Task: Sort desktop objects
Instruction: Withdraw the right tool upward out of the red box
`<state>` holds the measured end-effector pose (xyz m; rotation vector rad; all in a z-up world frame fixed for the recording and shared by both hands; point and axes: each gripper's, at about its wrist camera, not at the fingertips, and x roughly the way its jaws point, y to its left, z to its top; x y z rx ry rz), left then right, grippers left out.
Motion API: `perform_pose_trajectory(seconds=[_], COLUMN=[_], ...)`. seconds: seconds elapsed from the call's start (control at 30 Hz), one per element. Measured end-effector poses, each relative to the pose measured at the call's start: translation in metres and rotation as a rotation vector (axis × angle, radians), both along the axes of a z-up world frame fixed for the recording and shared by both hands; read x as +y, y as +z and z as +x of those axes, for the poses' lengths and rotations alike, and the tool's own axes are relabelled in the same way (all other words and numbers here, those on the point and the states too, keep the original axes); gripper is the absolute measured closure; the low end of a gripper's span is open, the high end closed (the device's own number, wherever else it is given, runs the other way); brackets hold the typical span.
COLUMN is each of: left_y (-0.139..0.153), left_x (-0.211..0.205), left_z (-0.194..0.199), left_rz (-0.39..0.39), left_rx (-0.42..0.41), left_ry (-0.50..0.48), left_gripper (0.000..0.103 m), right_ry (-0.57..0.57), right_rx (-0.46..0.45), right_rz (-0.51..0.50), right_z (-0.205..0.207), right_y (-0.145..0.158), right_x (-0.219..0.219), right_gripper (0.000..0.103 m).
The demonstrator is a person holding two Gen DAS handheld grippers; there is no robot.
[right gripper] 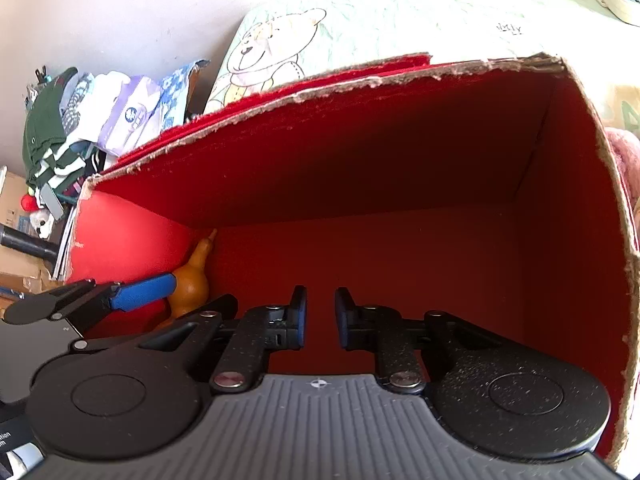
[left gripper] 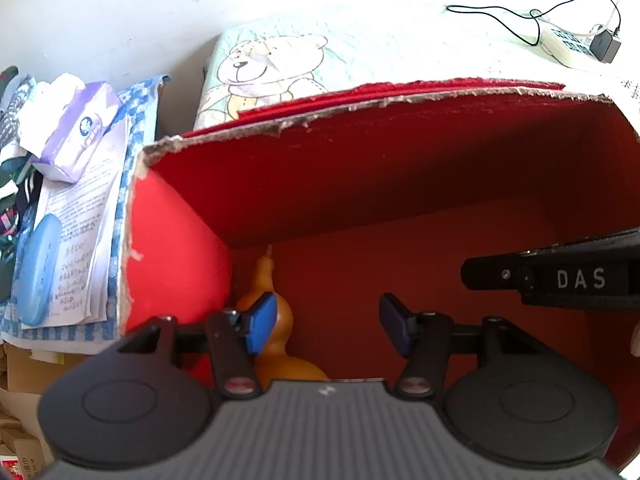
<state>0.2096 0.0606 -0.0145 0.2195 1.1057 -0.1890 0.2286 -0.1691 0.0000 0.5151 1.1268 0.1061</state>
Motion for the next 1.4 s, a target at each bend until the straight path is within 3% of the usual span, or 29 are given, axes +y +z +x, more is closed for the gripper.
perform_pose_trajectory(seconds=[0.53, 0.93, 1.17, 1.4], left_y=[0.004, 0.007, 0.02, 0.043], left_x=[-0.008, -0.01, -0.016, -0.026], left_z=[-0.004, -0.007, -0.015, -0.042], left_rz=[0.048, 0.022, 0.034, 0.066], left_rx=[-0.1, -0.08, -0.121, -0.134], left_ry=[0.005, -0.002, 0.04, 0.115], left_gripper=[0.045, 0.041, 0.031, 0.031], right_ry=[0.016, -0.002, 0.013, 0.018], right_rx=[-0.009, -0.032, -0.118, -0.237], right_rz=[0.023, 0.023, -0.021, -0.014], right_z=[-0.001, -0.003, -0.015, -0.043], right_y=[0.004, 0.007, 0.021, 0.04], right_x=[-0.009, -0.012, -0.012, -0.018], right_gripper=[0.081, 0.081, 0.081, 0.08])
